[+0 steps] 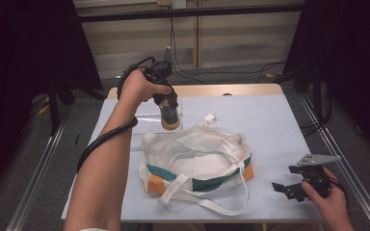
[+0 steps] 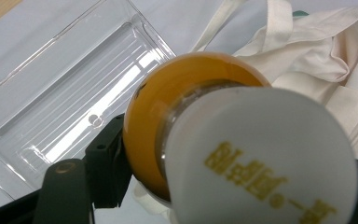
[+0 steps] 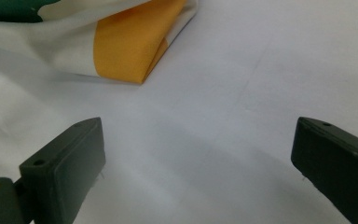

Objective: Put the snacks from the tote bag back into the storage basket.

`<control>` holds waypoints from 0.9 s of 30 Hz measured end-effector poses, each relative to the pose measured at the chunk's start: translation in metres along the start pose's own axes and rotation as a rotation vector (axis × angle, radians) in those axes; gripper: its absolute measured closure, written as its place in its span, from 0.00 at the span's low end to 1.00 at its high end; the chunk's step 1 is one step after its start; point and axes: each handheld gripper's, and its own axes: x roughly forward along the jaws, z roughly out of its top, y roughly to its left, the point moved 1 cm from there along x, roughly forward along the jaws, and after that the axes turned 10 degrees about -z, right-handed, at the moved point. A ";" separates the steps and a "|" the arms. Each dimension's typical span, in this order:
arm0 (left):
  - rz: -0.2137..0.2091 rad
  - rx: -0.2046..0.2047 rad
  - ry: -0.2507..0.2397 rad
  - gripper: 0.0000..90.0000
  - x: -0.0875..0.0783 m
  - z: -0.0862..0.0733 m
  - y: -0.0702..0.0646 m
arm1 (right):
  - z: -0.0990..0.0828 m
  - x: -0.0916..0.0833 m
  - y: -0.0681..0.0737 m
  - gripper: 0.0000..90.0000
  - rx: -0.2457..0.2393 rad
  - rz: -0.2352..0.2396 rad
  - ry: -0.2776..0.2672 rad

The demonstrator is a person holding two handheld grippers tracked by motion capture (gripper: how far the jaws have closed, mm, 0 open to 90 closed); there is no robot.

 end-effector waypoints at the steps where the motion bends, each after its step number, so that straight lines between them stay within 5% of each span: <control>1: -0.001 -0.001 -0.007 0.33 0.001 0.000 0.000 | 0.000 0.000 0.000 0.03 0.000 0.000 0.001; 27: 0.007 -0.021 0.005 0.33 0.017 0.003 0.012 | 0.000 0.000 0.000 0.03 -0.004 0.004 0.001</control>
